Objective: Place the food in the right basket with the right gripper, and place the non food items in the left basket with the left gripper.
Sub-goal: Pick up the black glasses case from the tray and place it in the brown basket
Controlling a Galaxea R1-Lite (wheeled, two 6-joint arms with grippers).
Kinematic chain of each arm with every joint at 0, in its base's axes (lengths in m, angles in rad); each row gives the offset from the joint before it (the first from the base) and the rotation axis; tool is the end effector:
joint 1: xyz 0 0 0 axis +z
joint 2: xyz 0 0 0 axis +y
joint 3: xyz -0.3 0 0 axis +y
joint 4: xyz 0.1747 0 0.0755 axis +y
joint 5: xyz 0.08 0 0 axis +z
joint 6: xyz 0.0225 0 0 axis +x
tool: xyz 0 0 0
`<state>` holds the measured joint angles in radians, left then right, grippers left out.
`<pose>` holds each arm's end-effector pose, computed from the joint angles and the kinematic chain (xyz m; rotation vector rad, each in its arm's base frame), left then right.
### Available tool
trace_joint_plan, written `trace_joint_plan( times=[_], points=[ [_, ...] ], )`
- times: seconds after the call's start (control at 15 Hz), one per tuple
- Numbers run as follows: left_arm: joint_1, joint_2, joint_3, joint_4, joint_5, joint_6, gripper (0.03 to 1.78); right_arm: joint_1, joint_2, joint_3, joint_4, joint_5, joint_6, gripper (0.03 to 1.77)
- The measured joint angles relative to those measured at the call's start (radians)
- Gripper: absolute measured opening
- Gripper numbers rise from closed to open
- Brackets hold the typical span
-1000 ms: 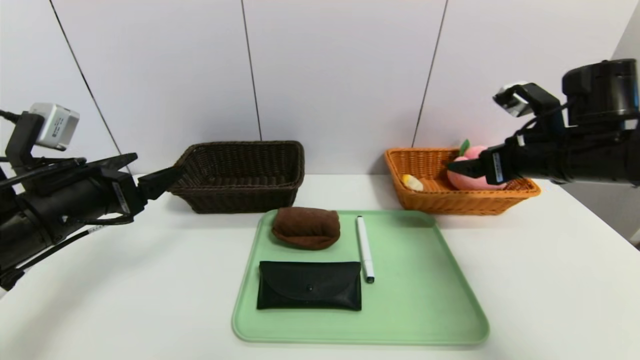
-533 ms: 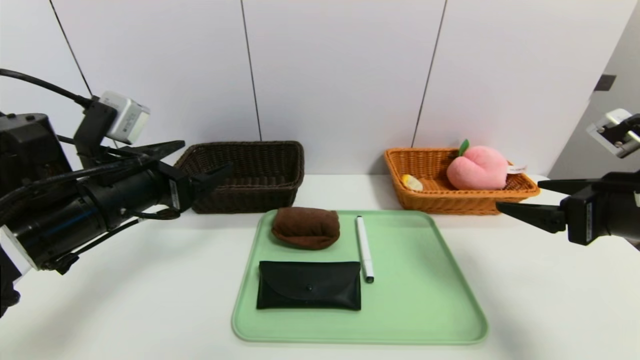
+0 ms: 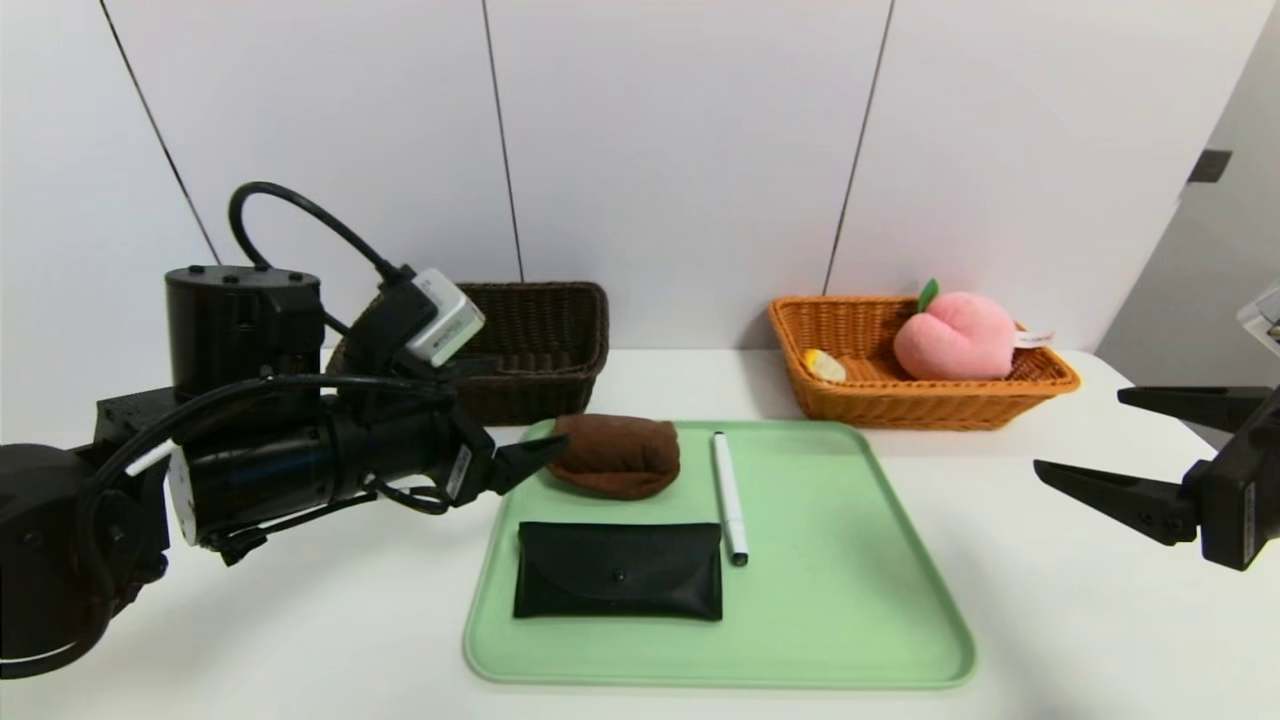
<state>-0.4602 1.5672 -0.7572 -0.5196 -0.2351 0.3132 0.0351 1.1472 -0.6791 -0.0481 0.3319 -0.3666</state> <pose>0.2411 -0.1254 0.1964 0.3316 0.1840 -0.7313 0.1588 0.0129 0.2207 -0.2948 0.3460 0.4332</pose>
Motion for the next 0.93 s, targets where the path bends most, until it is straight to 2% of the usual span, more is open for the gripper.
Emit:
trace_joint_plan(
  times=[0.27,0.47,0.6,0.73,0.93],
  points=[
    [-0.039,0.0,-0.123,0.328,-0.046,0.065,1.69,-0.001,-0.018,0.046,0.001,-0.026,-0.002,1.69],
    [-0.053,0.011,-0.199,0.545,-0.09,0.203,1.69,-0.002,-0.025,0.056,-0.002,-0.023,0.001,1.69],
    [-0.086,0.029,-0.216,0.581,-0.124,0.247,1.69,-0.002,-0.025,0.058,-0.008,-0.011,0.0,1.7],
    [-0.112,0.054,-0.238,0.585,-0.136,0.288,1.69,-0.002,-0.025,0.058,-0.01,0.012,0.004,1.7],
    [-0.16,0.106,-0.279,0.59,-0.148,0.353,1.69,-0.002,-0.027,0.067,-0.011,0.018,0.007,1.7]
  ],
)
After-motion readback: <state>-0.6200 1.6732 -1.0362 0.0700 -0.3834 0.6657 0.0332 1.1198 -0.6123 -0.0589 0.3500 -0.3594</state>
